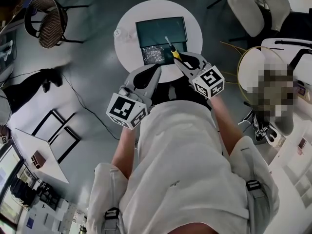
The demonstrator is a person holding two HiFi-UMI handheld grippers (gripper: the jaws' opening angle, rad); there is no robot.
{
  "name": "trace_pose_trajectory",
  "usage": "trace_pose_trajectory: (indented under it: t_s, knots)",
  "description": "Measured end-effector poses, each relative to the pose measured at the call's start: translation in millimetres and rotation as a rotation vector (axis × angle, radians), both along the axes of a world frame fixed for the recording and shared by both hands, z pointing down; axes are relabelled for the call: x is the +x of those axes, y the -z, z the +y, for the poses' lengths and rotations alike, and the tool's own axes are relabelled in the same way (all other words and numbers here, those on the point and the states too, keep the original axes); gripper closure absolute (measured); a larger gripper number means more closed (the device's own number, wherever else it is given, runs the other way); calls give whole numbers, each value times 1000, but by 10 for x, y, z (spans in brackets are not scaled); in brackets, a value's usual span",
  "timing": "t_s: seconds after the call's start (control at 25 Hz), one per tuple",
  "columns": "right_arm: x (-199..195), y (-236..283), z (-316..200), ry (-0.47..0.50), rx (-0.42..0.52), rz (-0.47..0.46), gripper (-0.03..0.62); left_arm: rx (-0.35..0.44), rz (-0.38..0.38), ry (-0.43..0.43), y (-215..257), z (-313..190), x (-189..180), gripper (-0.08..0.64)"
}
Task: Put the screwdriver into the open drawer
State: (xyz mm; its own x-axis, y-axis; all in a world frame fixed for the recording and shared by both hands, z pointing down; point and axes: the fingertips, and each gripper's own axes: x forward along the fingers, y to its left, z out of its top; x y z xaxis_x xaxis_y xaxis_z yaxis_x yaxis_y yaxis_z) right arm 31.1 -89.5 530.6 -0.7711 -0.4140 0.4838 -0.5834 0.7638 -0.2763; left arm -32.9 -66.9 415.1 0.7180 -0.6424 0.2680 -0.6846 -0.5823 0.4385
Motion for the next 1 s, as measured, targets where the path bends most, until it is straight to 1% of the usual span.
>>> trace_pose_trajectory:
  t_s: [0.16, 0.32, 0.64, 0.84, 1.0]
  knots:
    - [-53, -265, 37, 38, -4, 56, 512, -19, 1, -13, -107, 54, 68, 549]
    - [-101, -515, 65, 74, -14, 119, 512, -39, 5, -11, -173, 92, 46, 549]
    - [-81, -1021, 95, 161, -17, 271, 512, -74, -4, 28, -292, 163, -25, 549]
    - [-84, -1322, 101, 243, 1, 382, 512, -93, -8, 52, -355, 204, -75, 549]
    - [-84, -1556, 123, 280, -30, 453, 512, -108, -17, 63, -398, 232, -100, 549]
